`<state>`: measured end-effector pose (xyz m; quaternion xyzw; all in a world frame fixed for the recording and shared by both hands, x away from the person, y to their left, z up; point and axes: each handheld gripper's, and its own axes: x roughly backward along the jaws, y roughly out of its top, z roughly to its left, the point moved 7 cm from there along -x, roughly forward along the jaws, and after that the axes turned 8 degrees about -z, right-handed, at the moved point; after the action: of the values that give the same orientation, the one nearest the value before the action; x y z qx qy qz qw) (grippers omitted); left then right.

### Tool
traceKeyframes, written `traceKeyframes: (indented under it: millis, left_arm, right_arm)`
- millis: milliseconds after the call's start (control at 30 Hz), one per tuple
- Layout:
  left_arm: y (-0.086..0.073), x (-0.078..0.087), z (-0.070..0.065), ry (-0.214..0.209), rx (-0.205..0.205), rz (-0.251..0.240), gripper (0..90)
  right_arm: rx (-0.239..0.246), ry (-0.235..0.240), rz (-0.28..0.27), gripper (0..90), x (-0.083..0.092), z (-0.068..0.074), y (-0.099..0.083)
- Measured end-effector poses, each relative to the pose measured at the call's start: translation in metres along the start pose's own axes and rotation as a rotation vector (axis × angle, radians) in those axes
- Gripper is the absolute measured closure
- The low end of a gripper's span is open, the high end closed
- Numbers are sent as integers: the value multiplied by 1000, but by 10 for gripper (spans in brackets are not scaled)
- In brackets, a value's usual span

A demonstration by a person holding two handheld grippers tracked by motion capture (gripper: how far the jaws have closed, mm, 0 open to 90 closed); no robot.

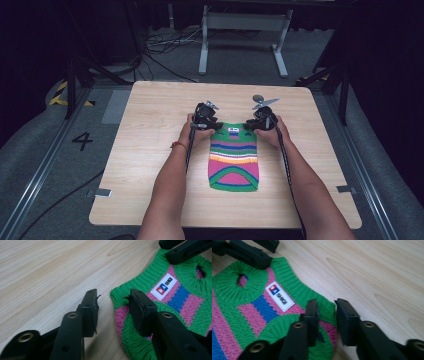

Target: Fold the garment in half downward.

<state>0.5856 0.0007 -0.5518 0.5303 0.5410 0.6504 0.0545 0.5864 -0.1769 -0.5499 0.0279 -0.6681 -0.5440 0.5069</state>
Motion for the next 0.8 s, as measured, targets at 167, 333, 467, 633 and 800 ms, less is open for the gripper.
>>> traceKeyframes:
  millis: [167, 333, 467, 633, 800]
  left_arm:
    - [2, 0, -7, -3, -47, 19, 811]
    - [5, -1, -10, 34, -81, 39, 842]
    - [7, 3, -12, 47, -102, 36, 849]
    - [16, 12, -12, 65, -119, -4, 850]
    - [26, 20, -10, 94, -133, -32, 849]
  right_arm:
    - [8, -12, -1, 817, 0, 3, 0]
    - [40, -27, 4, 845, 2, 6, 1]
    - [40, -21, -9, 849, 5, 7, 3]
    - [56, -23, -41, 850, 12, 8, 10]
    - [62, -26, -86, 849, 22, 8, 20]
